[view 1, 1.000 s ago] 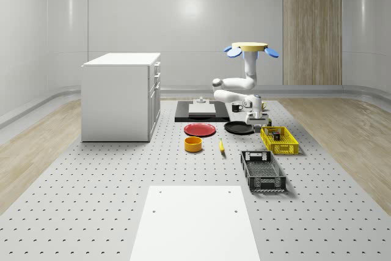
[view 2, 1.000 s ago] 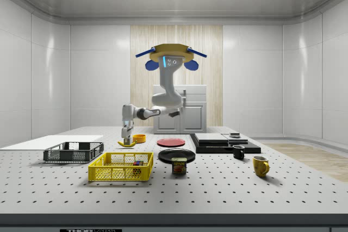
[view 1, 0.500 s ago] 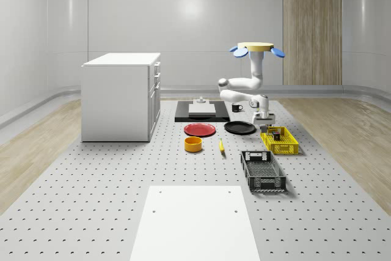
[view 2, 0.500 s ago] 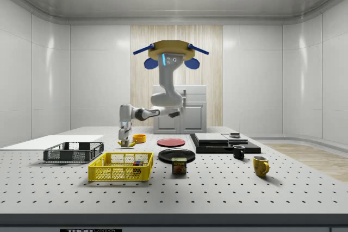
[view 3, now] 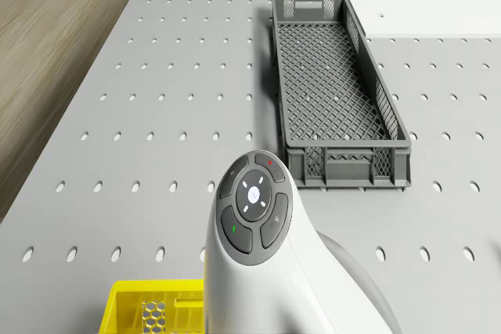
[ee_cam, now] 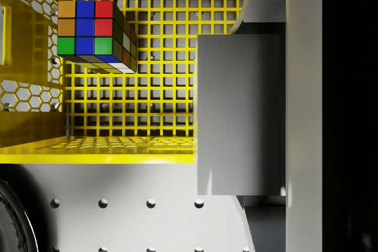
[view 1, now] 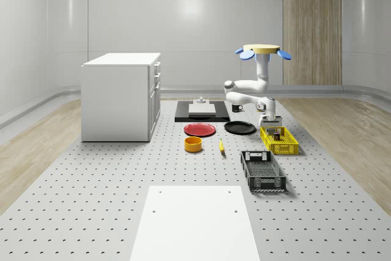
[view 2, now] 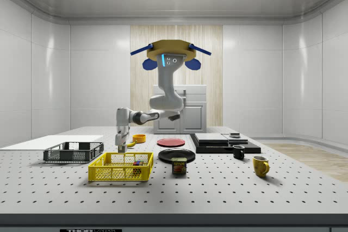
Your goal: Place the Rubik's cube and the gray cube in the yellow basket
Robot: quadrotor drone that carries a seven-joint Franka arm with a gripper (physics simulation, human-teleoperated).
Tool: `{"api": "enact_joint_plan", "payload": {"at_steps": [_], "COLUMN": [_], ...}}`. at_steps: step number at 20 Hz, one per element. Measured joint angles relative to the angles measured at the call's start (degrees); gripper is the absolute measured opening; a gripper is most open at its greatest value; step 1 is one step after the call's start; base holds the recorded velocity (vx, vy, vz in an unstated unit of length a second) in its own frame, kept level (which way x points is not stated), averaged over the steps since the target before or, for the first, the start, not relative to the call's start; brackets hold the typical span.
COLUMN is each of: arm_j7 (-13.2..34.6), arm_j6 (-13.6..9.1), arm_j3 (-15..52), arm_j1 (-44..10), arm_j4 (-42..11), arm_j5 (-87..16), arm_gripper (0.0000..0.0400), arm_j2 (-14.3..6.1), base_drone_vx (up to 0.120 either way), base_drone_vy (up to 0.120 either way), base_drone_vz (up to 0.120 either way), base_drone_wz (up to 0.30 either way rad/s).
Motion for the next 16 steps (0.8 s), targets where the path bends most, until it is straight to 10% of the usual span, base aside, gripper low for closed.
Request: {"api": "enact_joint_plan", "payload": {"at_steps": [16], "arm_j7": [0.05], "arm_j6": [0.13], "arm_j3": [0.02], "arm_j1": [-0.06], "arm_j4": [0.01], "arm_j5": [0.06], "arm_gripper": [0.025], "arm_j2": [-0.14], "base_drone_vx": [0.0], "base_drone_vy": [0.098], "base_drone_vz": [-0.09], "base_drone_wz": [0.0]}}
